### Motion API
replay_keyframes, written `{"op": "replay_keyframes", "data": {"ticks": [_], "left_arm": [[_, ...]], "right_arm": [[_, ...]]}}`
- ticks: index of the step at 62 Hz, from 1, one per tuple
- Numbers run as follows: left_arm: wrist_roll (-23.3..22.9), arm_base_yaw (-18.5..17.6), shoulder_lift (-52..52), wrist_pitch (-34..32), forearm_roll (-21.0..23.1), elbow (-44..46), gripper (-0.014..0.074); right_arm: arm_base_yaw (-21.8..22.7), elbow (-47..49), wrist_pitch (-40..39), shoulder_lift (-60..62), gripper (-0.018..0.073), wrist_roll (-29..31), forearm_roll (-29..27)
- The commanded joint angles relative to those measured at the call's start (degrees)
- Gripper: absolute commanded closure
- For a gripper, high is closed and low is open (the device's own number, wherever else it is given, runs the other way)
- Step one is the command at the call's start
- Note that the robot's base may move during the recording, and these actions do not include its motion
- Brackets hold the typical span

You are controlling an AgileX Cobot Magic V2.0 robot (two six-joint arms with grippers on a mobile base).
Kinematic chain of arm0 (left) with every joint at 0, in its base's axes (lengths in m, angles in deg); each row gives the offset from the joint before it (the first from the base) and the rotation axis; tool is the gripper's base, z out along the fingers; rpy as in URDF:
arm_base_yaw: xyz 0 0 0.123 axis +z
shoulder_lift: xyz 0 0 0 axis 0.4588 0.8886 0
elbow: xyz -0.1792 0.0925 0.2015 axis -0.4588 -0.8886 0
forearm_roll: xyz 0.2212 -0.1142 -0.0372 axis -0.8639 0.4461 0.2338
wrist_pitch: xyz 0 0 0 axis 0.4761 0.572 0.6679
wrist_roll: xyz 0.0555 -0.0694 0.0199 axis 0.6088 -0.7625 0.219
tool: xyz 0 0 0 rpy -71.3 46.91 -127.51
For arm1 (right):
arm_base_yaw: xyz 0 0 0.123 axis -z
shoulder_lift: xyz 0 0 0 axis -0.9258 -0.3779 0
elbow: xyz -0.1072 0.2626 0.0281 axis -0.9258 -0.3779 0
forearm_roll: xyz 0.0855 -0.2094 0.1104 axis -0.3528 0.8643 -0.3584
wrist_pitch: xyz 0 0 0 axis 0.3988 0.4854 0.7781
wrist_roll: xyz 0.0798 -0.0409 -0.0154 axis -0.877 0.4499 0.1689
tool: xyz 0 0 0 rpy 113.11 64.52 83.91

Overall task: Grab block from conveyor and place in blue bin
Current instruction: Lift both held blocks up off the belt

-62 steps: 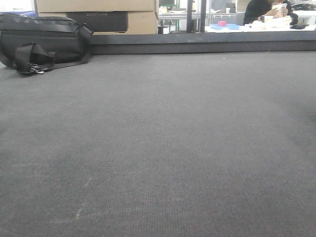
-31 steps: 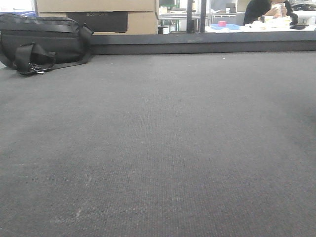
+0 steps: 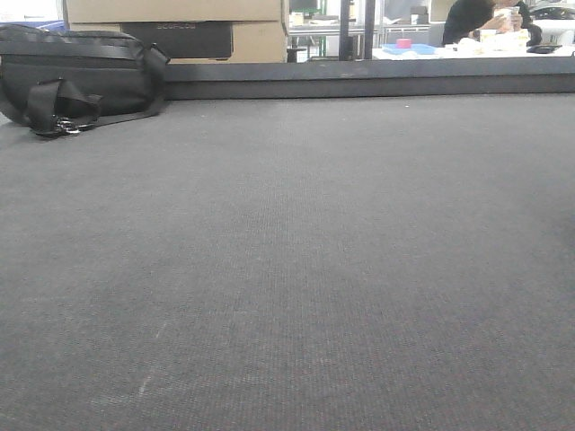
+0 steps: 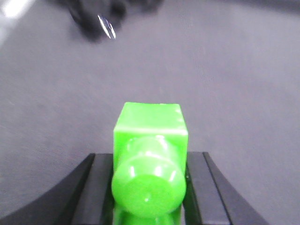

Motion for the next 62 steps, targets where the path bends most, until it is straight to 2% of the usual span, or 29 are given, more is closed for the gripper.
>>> {"op": "replay_keyframes", "data": {"ticks": [1, 7, 16, 35, 62], "left_arm": [[0.0, 0.3, -5.4, -5.7, -0.2, -5.3, 0.0708], [0.0, 0.3, -11.2, -5.8, -2.9, -8.6, 0.0708], [0.0, 0.3, -21.7, -3.8, -8.1, -9.0, 0.0708], [0.0, 0.3, -35.8, -3.8, -8.1, -9.0, 0.0708], [0.0, 0.3, -37.6, -4.2, -8.1, -9.0, 0.0708]], "right_arm": [[-0.1, -5.2, -6.3, 4.3, 0.0721, 0.7, 0.0], [-0.1, -7.1, -6.5, 8.7, 0.0721, 0.7, 0.0], [-0.1, -7.1, -7.2, 15.7, 0.0721, 0.7, 0.0], [-0.1, -7.1, -7.5, 24.6, 0.0721, 0.7, 0.0], [-0.1, -7.1, -7.5, 25.0, 0.0721, 0.7, 0.0]]}}
